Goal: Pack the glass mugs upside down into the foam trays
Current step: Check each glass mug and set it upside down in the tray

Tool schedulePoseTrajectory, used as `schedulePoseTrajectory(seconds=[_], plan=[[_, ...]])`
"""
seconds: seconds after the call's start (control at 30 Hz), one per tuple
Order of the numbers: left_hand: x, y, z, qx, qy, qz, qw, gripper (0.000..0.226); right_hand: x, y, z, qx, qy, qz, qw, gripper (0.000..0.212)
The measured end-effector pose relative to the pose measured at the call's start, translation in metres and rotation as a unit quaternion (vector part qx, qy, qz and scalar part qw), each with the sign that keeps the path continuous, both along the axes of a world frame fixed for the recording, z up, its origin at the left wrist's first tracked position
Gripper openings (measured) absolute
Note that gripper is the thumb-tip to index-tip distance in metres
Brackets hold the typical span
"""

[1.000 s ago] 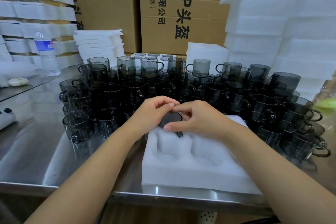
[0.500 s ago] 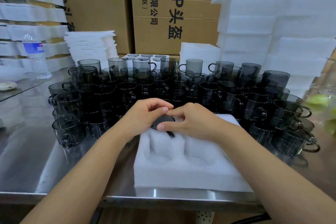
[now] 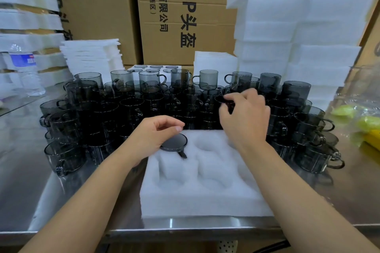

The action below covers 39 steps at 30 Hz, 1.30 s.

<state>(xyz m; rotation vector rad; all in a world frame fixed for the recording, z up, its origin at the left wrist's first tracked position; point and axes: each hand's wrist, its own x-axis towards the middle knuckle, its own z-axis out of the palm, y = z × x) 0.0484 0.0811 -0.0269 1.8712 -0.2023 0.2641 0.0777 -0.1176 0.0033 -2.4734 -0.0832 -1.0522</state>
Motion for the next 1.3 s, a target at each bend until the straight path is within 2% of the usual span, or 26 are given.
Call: schedulePoseTrajectory(seconds=[0.07, 0.1, 0.23, 0.3, 0.43, 0.87, 1.0, 1.3], plan=[[0.0000, 0.0004, -0.0006, -0.010, 0.000, -0.002, 1.000, 0.014, 0.0059, -0.0085, -0.0010, -0.053, 0.091, -0.059, 0.993, 0.040], [-0.0001, 0.0003, -0.0008, -0.013, 0.001, -0.002, 1.000, 0.016, 0.0071, -0.0091, -0.0019, -0.076, 0.109, -0.075, 0.988, 0.041], [0.0001, 0.0001, -0.0007, -0.014, 0.001, -0.003, 1.000, 0.020, 0.0070, -0.0069, -0.0008, -0.123, 0.117, -0.122, 0.978, 0.030], [-0.0001, 0.0004, -0.0003, -0.009, 0.001, -0.002, 1.000, 0.020, 0.0068, -0.0092, -0.0019, -0.143, 0.128, -0.133, 0.972, 0.032], [-0.0008, 0.0006, -0.0003, -0.003, 0.002, -0.003, 1.000, 0.019, 0.0078, -0.0112, -0.0037, -0.159, 0.104, -0.131, 0.973, 0.043], [0.0003, 0.0002, -0.0001, -0.010, -0.004, -0.006, 1.000, 0.020, 0.0101, -0.0098, -0.0014, -0.119, 0.043, -0.112, 0.986, 0.051], [0.0001, -0.0005, 0.0000, -0.009, -0.007, -0.004, 1.000, 0.020, 0.0088, -0.0085, -0.0015, -0.097, 0.018, -0.102, 0.990, 0.051], [-0.0015, -0.0014, 0.0014, -0.002, -0.006, -0.003, 1.000, 0.018, 0.0084, -0.0087, -0.0020, -0.098, 0.026, -0.091, 0.991, 0.044]])
